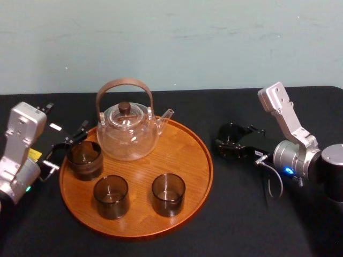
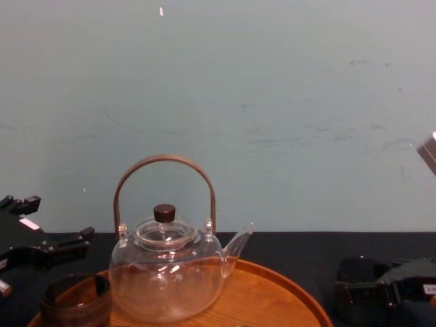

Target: Pick up the glass from the table and place it on the tray.

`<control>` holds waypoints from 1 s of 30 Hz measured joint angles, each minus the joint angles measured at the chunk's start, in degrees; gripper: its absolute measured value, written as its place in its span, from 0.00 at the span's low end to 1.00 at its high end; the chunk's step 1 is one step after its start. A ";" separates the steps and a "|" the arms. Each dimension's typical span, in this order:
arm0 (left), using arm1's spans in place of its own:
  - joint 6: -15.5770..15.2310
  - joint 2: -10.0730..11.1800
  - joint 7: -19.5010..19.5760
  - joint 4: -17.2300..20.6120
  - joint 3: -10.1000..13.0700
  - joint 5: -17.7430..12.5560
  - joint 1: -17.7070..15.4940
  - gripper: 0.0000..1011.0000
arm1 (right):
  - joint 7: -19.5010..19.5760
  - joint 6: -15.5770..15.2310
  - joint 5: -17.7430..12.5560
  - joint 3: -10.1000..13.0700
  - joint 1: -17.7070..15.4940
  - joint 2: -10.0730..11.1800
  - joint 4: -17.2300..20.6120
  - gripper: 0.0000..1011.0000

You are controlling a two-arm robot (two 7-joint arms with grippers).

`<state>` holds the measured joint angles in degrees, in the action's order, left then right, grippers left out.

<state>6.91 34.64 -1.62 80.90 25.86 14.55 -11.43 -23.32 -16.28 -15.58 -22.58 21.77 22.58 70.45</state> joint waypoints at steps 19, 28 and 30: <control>0.00 0.00 0.00 0.00 0.00 0.00 0.00 0.99 | -0.78 0.01 -0.89 1.04 -0.77 0.74 2.10 0.90; 0.00 0.00 0.00 0.00 0.00 0.00 0.00 0.99 | -1.24 -0.29 -2.23 2.33 -1.72 2.35 7.35 0.89; 0.00 0.00 0.00 0.00 0.00 0.00 0.00 0.99 | -1.28 -0.45 -2.39 2.41 -1.83 2.76 8.52 0.90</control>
<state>6.91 34.65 -1.62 80.90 25.86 14.55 -11.43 -24.60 -16.74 -17.97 -20.17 19.94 25.33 78.97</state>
